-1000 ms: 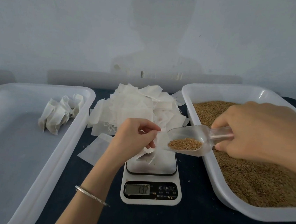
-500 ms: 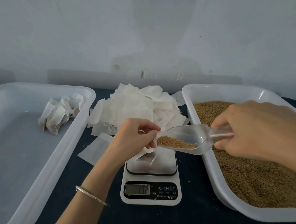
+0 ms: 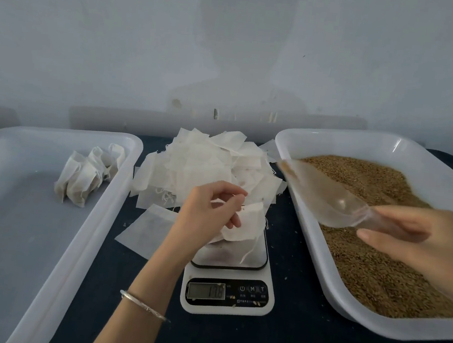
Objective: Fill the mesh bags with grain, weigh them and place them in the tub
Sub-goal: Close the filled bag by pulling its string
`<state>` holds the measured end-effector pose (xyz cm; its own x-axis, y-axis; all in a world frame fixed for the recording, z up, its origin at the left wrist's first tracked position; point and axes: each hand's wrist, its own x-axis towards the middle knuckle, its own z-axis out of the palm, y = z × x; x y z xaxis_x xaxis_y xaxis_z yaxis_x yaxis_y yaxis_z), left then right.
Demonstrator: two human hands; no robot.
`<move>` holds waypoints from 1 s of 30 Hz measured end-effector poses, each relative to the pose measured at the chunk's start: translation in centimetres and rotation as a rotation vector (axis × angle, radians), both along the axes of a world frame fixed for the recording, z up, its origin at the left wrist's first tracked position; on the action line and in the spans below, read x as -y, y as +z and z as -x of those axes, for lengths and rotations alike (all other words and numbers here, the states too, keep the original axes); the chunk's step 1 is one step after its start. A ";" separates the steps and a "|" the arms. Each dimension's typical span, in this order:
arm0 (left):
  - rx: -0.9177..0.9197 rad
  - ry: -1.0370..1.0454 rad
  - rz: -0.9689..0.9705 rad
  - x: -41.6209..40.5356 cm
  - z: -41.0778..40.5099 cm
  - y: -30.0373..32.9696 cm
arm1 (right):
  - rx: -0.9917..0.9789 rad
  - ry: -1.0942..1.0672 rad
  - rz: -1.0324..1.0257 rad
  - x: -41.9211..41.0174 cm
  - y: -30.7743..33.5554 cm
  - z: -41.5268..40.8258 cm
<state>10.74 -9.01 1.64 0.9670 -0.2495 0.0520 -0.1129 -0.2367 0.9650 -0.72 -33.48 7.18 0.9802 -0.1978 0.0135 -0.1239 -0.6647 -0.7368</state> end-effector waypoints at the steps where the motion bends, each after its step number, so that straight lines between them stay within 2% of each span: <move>1: 0.006 0.020 0.047 -0.3 0.0 0.1 | 0.060 -0.066 -0.044 0.3 -0.7 0.2; 3: 0.017 0.057 0.113 -1.2 -0.1 0.2 | 0.142 -0.167 -0.052 0.7 -2.1 0.3; 7: 0.032 0.152 0.174 -3.5 0.2 0.0 | 0.167 -0.259 -0.059 0.7 -4.3 -0.2; 11: 0.060 0.274 0.230 -6.2 1.0 -0.8 | 0.174 -0.279 -0.093 0.7 -5.1 -0.3; 16: 0.053 0.390 0.280 -7.7 2.0 -2.0 | 0.131 -0.251 0.028 0.7 -5.2 0.0; 26: 0.028 0.369 0.282 -6.9 1.9 -2.2 | 0.095 -0.274 0.180 0.0 -5.0 0.1; 30: 0.069 0.343 0.219 -6.3 2.0 -2.1 | 0.118 -0.246 0.221 0.1 -4.5 0.0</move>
<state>8.77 -2.75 -0.48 0.9845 0.1108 0.1358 -0.1296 -0.0614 0.9897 -0.76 -33.61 2.70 0.8926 -0.4075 0.1926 -0.2229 -0.7705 -0.5972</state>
